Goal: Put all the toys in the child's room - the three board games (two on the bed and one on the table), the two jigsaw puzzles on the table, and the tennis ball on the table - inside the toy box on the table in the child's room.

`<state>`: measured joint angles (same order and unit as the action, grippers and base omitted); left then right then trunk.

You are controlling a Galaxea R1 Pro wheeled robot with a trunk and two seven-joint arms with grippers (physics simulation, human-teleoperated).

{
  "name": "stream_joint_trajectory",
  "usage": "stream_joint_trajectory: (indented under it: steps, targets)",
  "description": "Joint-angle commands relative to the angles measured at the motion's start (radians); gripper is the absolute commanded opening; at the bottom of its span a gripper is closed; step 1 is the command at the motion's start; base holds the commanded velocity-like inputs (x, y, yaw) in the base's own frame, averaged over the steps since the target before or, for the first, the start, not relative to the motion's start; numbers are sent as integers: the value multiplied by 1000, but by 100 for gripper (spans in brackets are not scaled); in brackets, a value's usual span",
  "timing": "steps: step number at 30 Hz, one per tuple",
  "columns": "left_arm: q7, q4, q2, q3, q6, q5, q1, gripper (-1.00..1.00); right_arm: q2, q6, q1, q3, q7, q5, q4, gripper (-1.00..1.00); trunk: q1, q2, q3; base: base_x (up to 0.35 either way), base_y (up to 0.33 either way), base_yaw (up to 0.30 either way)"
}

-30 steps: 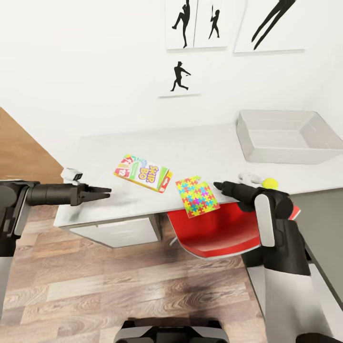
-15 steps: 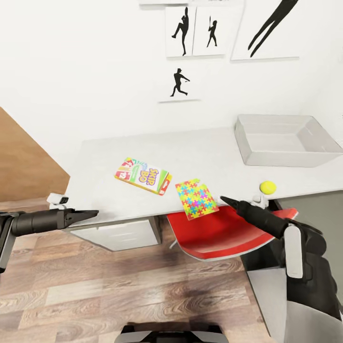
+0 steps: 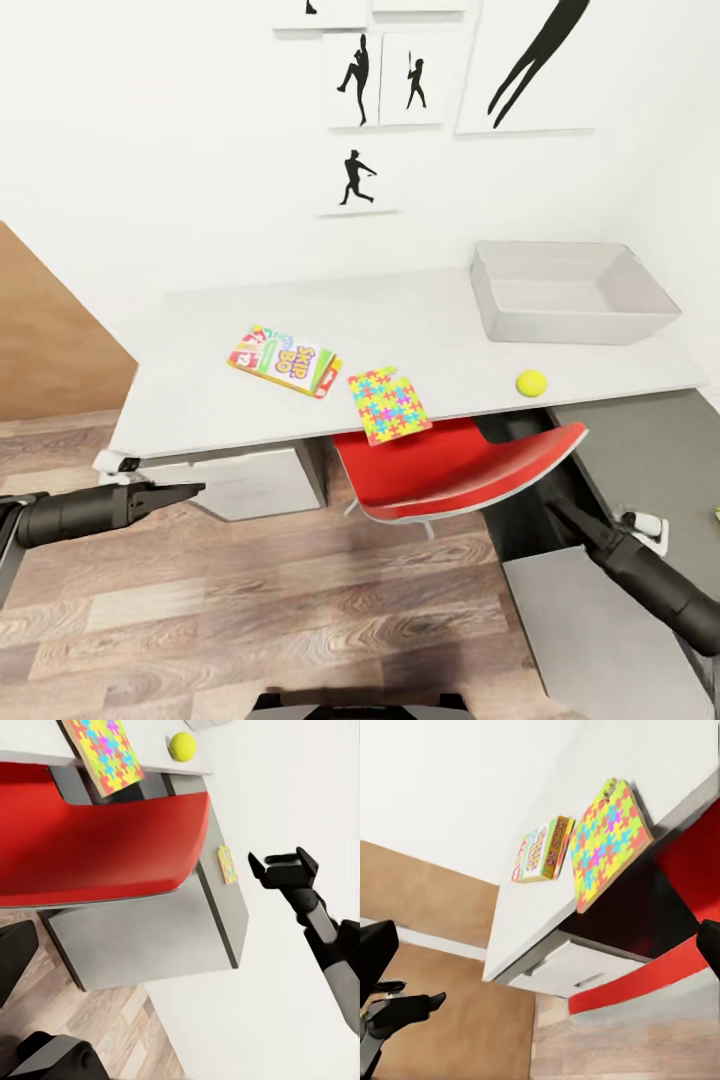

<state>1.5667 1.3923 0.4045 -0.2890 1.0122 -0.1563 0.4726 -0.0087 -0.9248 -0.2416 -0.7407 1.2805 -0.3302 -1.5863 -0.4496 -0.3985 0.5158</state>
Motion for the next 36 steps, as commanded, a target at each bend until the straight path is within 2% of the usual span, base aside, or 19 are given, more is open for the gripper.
stream_joint_trajectory:
  steps: [1,5,12,24,36]
  targets:
    - [4,0,0,0,9,-9,-8,100,0,9,18,-11,32,-2,0,100,0,-2,0,-149,-159,0]
    - [4,0,-3,-1,3,-40,-51,100,3,54,95,-38,135,2,1,100,0,-2,-7,-125,-137,0]
    - [4,-2,-8,-1,-31,-56,-113,100,6,95,148,-49,180,12,3,100,0,-2,-18,-72,-93,0]
    - [4,-115,-9,-5,-85,-58,-138,100,7,130,158,-38,149,28,23,100,0,-2,-38,-10,-16,0]
    - [4,-152,-7,-17,-100,-57,-137,100,8,173,159,-32,112,33,35,100,0,-2,-53,0,-1,0]
